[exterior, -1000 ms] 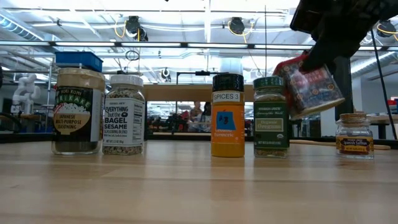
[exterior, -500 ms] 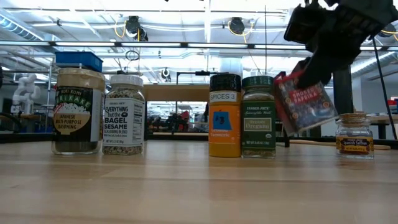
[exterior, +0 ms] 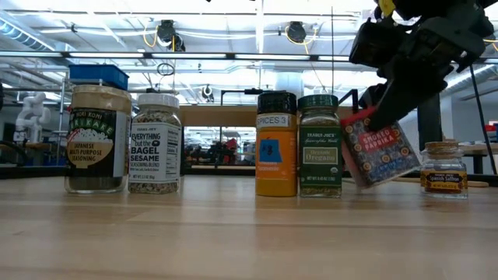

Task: Shelf spices
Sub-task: Remove the red seasoning can from the shelf, then put the golden seasoning bottle on the shelf

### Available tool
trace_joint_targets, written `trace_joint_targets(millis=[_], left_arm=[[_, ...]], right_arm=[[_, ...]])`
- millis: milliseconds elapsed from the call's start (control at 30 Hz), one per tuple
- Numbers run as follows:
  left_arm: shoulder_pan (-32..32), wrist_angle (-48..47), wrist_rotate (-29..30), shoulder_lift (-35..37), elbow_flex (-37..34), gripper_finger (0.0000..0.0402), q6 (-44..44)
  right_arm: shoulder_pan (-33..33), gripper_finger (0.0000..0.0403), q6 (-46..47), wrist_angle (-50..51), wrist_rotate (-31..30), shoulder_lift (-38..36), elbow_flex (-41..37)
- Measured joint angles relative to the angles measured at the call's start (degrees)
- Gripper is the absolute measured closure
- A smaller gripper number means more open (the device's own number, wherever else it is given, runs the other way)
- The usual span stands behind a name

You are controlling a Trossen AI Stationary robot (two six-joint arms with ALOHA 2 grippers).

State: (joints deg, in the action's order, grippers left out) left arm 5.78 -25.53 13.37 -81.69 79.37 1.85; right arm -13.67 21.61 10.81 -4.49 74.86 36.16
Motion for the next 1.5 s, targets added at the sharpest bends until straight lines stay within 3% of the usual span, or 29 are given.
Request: trace_joint_targets(millis=[333, 667, 933, 1300, 1500], left_arm=[[0.0, 0.1, 0.2, 0.0, 0.0, 0.0187, 0.0], [0.0, 0.1, 0.2, 0.0, 0.0, 0.0187, 0.0], [0.0, -1.2, 0.5, 0.0, 0.0, 0.0187, -0.2], [3.6, -13.9, 0.8, 0.2, 0.0, 0.0187, -15.2], [11.6, -16.1, 8.1, 0.2, -1.7, 0.0187, -22.8]], right_arm=[[0.0, 0.0202, 0.0, 0.0, 0.0, 0.7, 0.0], [0.0, 0.0152, -0.1, 0.6, 0.0, 0.7, 0.0], [0.0, 0.0146, 0.2, 0.8, 0.0, -1.3, 0.3], [-2.1, 0.0151, -0.2, 8.3, -2.0, -11.7, 7.3], [-7.7, 0.0171, 3.7, 8.2, -3.8, -12.7, 7.5]])
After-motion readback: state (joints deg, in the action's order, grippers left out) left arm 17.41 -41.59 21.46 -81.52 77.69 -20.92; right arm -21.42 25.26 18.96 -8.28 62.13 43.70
